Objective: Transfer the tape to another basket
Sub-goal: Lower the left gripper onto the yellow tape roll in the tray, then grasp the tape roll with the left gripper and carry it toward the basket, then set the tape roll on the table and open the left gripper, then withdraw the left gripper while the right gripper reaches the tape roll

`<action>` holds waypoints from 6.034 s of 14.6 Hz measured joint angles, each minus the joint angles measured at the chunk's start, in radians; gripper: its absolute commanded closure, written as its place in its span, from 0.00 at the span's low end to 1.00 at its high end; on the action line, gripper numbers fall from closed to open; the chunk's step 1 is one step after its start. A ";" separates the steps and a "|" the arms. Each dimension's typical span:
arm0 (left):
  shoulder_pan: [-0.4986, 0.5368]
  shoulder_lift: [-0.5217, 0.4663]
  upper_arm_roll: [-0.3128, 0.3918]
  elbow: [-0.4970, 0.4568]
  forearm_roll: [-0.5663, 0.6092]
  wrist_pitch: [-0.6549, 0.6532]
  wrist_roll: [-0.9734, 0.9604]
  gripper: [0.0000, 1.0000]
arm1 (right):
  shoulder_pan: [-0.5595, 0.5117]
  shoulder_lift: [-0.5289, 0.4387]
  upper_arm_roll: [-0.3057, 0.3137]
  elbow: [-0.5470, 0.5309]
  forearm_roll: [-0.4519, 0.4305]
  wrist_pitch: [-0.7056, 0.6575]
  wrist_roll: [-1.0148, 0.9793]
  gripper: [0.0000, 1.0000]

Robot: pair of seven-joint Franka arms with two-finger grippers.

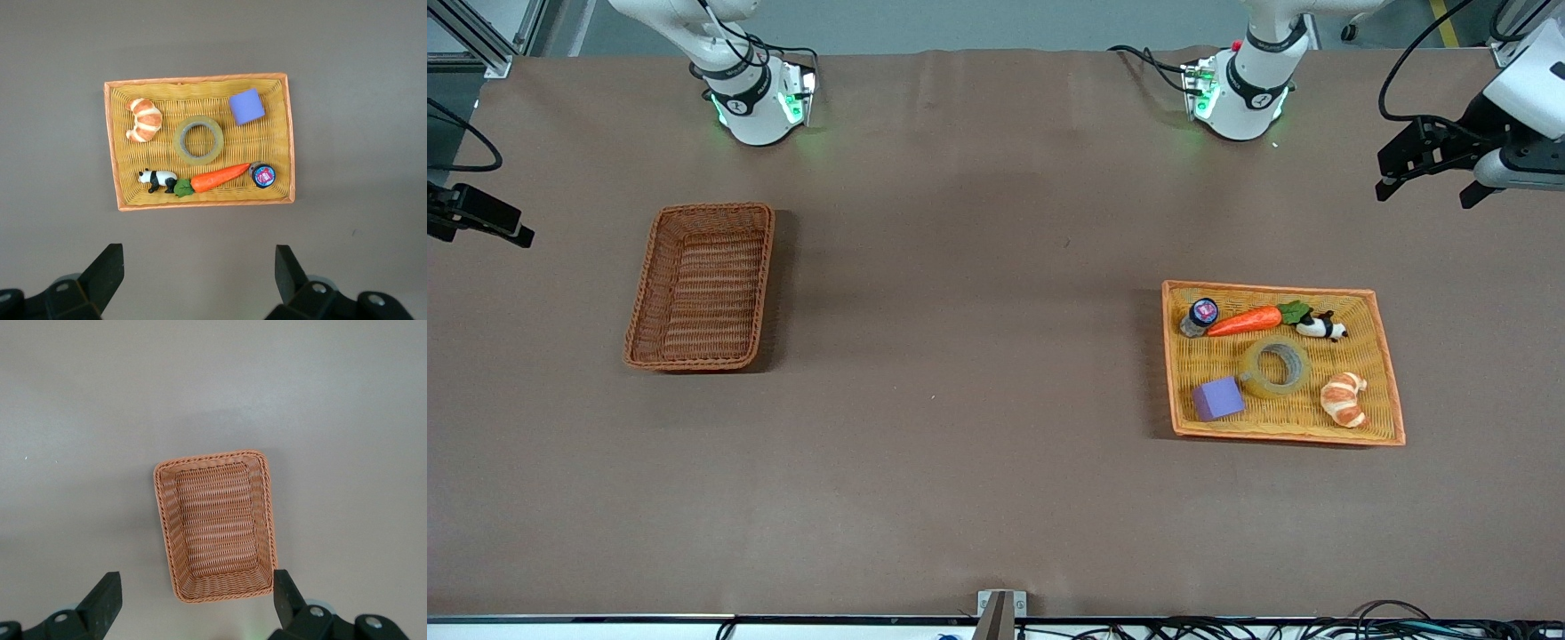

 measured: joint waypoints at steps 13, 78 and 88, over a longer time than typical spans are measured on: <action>0.094 0.319 0.017 -0.037 0.014 0.210 0.003 0.00 | 0.000 0.000 -0.001 0.000 0.000 0.000 0.000 0.00; -0.232 0.561 -0.145 0.368 0.177 0.181 -0.771 0.00 | 0.283 0.134 0.099 -0.079 0.035 0.234 0.226 0.00; 0.014 0.297 -0.117 0.239 0.119 0.033 -0.224 0.00 | 0.450 0.476 0.307 -0.217 -0.089 0.699 0.743 0.00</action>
